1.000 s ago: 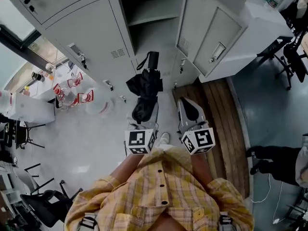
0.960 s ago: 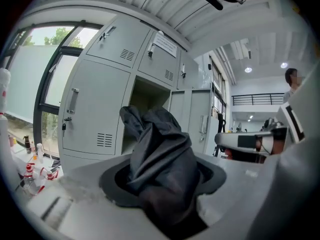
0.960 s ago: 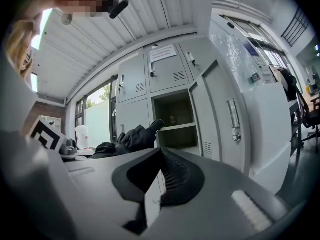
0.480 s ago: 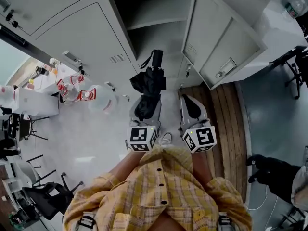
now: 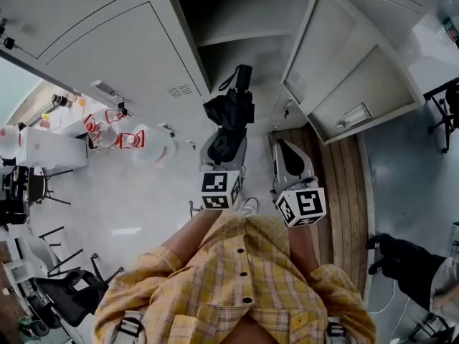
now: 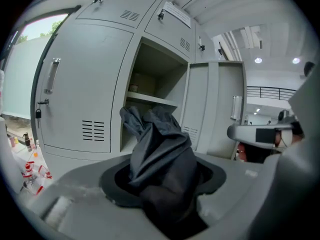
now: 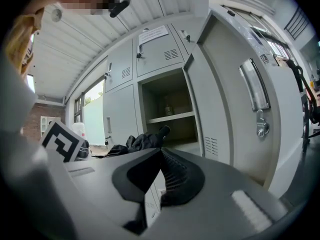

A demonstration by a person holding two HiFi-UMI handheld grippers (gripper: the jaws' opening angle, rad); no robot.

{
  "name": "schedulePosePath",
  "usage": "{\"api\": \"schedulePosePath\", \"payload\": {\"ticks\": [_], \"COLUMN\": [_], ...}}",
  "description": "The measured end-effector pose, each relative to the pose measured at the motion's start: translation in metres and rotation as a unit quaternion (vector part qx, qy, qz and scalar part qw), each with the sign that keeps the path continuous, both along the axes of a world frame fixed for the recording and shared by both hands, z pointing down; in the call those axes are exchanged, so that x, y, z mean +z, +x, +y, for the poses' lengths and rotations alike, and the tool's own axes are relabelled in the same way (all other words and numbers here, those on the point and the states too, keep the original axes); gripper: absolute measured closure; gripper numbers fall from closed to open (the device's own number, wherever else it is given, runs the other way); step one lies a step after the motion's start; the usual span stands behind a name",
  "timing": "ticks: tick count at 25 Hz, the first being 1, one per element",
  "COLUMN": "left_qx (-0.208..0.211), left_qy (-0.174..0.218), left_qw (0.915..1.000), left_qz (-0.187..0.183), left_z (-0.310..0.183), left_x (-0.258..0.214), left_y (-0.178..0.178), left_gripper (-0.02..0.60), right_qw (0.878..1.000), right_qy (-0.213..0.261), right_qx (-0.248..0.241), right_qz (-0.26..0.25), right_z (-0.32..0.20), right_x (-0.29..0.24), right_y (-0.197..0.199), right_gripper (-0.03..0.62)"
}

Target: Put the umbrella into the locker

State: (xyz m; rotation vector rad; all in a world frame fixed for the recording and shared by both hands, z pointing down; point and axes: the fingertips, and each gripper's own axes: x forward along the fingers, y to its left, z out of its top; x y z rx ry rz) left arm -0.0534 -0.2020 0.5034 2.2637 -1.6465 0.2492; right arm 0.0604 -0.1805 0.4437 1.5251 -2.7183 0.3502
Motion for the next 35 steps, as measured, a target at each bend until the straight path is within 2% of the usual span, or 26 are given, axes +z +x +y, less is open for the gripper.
{"api": "schedulePosePath", "payload": {"ticks": [8, 23, 35], "left_qx": [0.006, -0.015, -0.026], "left_qy": [-0.026, -0.031, -0.001], "left_qw": [0.9997, 0.999, 0.9984], "left_qz": [0.0, -0.029, -0.051], "left_z": [-0.06, -0.169, -0.22], "left_x": [0.014, 0.034, 0.039], "left_y": [-0.003, 0.002, 0.006], "left_gripper": [0.339, 0.339, 0.336], "right_qw": [1.0, 0.999, 0.998], "right_qy": [-0.013, -0.035, -0.043], "right_qx": [0.009, 0.026, 0.039], "right_qz": [0.013, 0.022, 0.027], "right_z": [-0.016, -0.032, -0.039], "right_x": [0.01, 0.032, 0.041], "right_y": [-0.005, -0.007, -0.002], "right_gripper": [0.594, 0.594, 0.594]}}
